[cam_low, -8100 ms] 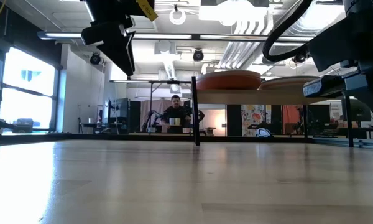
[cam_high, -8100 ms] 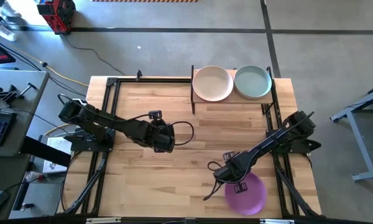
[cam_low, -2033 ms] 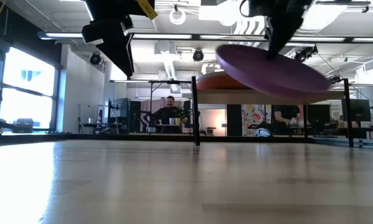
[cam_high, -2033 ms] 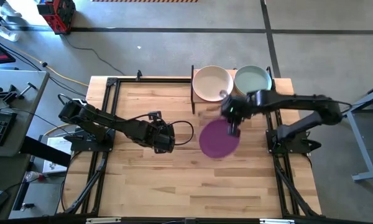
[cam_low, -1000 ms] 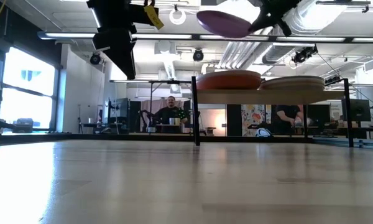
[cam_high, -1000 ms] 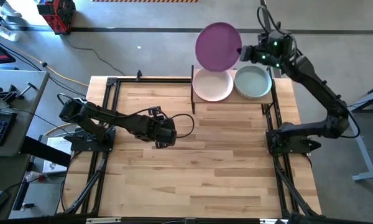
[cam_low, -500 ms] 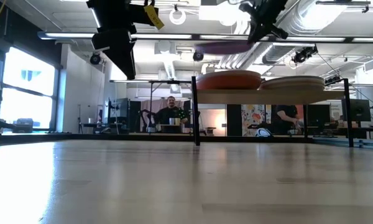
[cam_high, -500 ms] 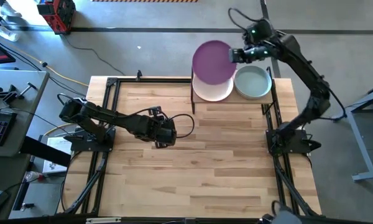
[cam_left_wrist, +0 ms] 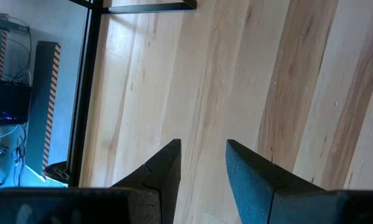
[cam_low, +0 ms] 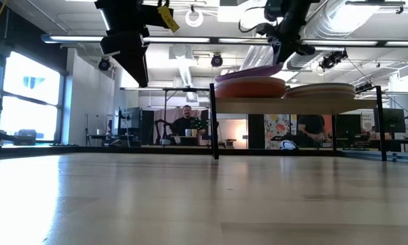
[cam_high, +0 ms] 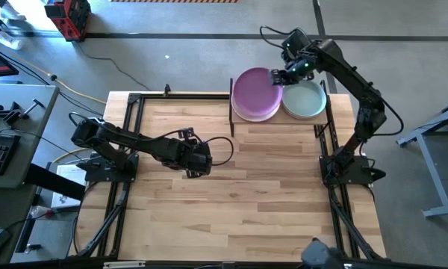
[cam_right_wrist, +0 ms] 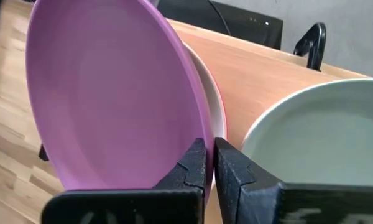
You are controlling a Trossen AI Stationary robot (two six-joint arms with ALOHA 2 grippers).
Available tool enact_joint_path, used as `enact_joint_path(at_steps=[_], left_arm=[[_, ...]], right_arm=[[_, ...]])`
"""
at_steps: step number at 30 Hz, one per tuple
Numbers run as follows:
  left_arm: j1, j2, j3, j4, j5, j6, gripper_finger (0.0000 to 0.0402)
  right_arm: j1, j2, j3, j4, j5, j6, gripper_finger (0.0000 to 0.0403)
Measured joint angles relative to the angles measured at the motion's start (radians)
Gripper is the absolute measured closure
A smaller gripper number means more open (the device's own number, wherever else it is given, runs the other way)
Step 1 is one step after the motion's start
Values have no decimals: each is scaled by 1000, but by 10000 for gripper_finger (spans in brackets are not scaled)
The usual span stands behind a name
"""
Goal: Place and stack plates onto a shelf
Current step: Stack the violet plate into the white plate on the shelf
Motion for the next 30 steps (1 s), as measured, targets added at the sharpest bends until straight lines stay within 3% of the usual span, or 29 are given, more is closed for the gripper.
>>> enact_joint_path(at_steps=[30], left_arm=[[0,0,0,-1,1,-16,284]], right_arm=[[32,39,0,-29,32,-65,402]])
